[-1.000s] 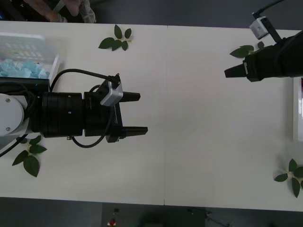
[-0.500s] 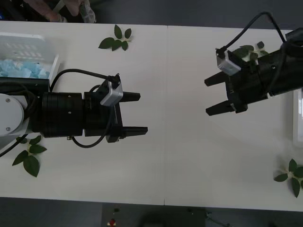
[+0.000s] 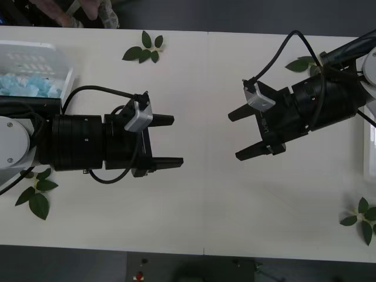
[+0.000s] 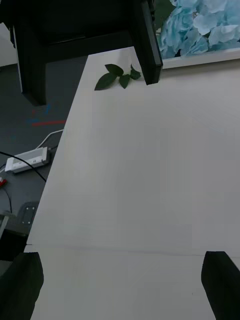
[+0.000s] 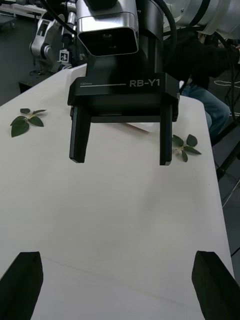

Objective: Put the red flowers into the right box and the blue flowers into the left box

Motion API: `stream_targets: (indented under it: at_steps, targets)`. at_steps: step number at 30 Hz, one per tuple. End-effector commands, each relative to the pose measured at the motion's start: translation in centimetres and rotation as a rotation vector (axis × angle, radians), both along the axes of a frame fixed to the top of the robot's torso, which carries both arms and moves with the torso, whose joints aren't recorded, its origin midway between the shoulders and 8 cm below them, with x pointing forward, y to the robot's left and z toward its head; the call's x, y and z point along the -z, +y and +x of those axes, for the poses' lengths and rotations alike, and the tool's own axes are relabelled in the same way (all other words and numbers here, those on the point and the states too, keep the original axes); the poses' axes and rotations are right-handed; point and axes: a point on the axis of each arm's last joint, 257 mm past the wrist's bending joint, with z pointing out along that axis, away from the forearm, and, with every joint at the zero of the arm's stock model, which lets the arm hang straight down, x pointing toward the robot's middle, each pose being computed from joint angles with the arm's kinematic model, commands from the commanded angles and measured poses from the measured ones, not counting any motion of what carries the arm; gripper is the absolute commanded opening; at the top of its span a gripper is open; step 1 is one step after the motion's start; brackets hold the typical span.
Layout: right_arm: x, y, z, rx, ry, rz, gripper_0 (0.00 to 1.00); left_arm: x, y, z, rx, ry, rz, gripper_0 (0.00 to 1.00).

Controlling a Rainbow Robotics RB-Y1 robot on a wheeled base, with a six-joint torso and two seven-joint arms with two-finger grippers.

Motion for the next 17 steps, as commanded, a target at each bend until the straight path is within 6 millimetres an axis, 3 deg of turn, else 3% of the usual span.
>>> stream_targets:
  at_steps: [1, 4, 17]
  targets:
    - [-1.14, 0.13, 0.27, -0.027, -0.054, -0.013, 0.93, -1.24, -0.18, -0.3, 0.013, -0.038, -0.004, 0.86]
    - [-1.14, 0.13, 0.27, -0.027, -0.054, -0.013, 1.0, -1.24, -0.18, -0.3, 0.013, -0.038, -0.004, 0.87]
    - [-1.14, 0.13, 0.27, -0.027, -0.054, -0.013, 1.0, -1.24, -0.18, -0.3, 0.013, -0.038, -0.004, 0.86]
